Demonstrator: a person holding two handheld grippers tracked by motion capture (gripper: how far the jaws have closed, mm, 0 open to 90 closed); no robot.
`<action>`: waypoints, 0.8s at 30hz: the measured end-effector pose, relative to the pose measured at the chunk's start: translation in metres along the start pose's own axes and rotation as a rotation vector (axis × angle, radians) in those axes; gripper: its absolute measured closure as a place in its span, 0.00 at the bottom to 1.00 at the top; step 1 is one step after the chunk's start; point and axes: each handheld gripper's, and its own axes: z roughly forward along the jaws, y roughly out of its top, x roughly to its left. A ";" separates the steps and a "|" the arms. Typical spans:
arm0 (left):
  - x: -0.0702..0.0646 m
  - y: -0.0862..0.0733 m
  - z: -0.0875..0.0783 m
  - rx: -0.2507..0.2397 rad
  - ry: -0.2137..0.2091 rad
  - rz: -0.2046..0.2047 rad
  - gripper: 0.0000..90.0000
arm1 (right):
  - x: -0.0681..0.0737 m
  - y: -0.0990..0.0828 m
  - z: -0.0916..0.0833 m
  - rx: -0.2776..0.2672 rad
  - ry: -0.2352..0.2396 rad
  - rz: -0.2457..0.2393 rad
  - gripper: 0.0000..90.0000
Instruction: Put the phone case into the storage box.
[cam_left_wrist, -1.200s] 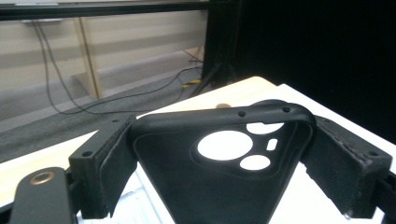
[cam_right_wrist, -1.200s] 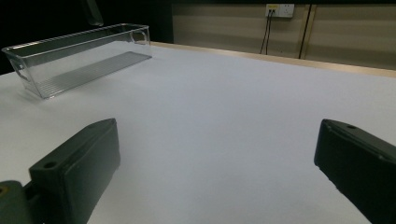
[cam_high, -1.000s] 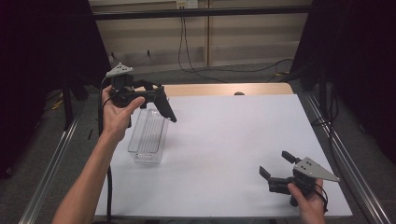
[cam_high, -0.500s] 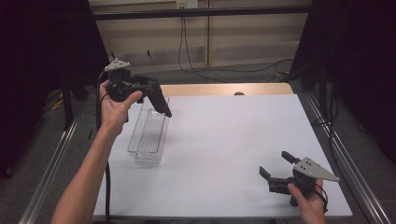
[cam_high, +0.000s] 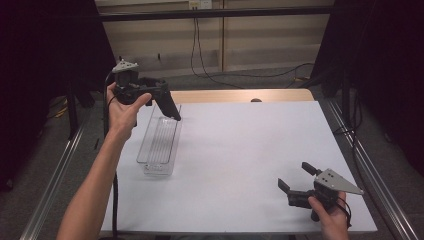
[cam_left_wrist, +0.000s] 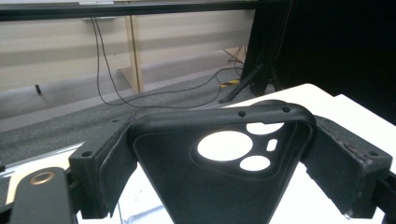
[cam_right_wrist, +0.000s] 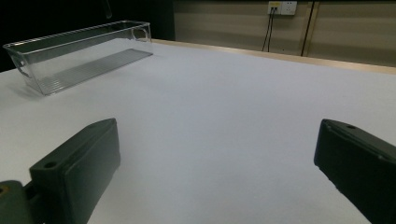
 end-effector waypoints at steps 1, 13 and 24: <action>0.000 0.000 0.001 -0.004 0.004 -0.002 0.16 | 0.000 0.000 0.000 0.000 0.001 0.000 0.00; 0.012 -0.001 0.012 -0.019 0.041 0.009 0.16 | 0.000 0.000 0.000 0.000 0.000 0.001 0.00; 0.023 -0.006 0.030 0.006 0.071 -0.005 0.16 | 0.000 0.000 0.000 0.002 0.002 0.000 0.00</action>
